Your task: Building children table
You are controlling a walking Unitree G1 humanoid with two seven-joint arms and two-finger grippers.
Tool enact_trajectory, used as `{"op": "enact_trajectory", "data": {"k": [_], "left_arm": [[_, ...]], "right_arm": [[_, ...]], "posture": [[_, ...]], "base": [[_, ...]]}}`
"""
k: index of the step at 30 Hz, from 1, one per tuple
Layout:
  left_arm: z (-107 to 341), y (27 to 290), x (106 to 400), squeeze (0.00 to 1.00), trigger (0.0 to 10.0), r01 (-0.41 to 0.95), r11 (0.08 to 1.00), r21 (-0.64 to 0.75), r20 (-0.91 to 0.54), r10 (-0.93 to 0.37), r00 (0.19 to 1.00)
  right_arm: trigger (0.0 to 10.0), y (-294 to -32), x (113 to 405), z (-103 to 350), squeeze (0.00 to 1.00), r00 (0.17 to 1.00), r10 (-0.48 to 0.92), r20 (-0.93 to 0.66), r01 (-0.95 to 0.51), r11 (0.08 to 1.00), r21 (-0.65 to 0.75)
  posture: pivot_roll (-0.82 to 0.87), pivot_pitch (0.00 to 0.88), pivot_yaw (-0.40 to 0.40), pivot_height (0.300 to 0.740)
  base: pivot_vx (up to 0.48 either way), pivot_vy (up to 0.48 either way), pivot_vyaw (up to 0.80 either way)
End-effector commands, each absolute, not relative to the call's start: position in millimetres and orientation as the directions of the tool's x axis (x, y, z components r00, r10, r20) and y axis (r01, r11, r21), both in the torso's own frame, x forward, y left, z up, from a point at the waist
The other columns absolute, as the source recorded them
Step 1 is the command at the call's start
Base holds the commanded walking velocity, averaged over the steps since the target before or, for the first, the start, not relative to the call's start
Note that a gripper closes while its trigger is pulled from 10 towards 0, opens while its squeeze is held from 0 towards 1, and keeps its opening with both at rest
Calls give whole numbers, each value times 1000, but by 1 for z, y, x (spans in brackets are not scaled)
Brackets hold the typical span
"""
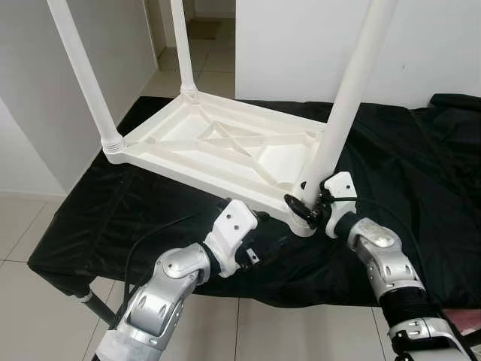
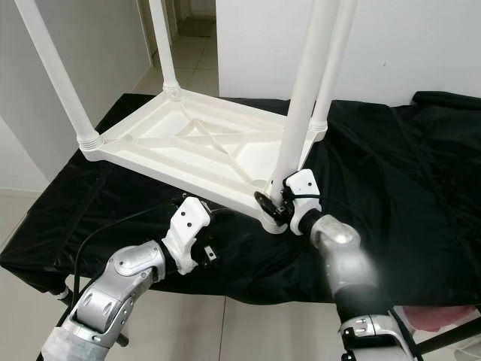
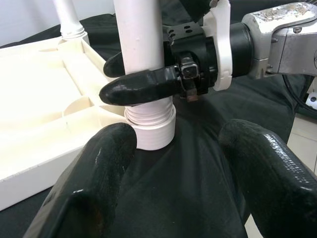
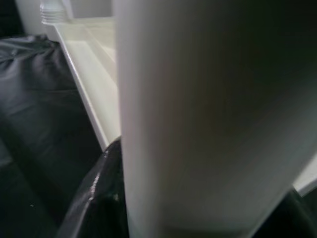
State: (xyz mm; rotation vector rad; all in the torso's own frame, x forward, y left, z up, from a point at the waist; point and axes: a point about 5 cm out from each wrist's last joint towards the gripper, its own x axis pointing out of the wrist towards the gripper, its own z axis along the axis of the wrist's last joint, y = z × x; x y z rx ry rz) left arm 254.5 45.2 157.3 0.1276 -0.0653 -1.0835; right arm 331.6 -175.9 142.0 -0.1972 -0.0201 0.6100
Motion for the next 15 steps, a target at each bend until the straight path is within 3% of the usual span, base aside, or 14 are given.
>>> {"op": "enact_trajectory", "data": {"k": [1,9,10,15], "left_arm": [[154,48,258,0,10000,849,510,141,-17,-856,517],[154,49,258,0,10000,847,513,139,-18,-854,520],[153,49,257,0,10000,848,511,138,-20,-855,518],[152,48,256,0,10000,852,506,134,-26,-858,513]], "right_arm": [[0,-172,333,140,0,790,610,-60,-608,768,-201],[0,-177,330,131,0,788,607,-101,-615,767,-186],[10000,-179,329,130,0,795,598,-98,-606,779,-161],[10000,-180,327,130,0,833,548,-82,-554,824,-120]], "posture": [[-7,0,35,740],[-6,0,35,740],[-7,0,36,740],[-16,0,38,740]], "base": [[0,0,0],[0,0,0],[0,0,0],[0,0,0]]}}
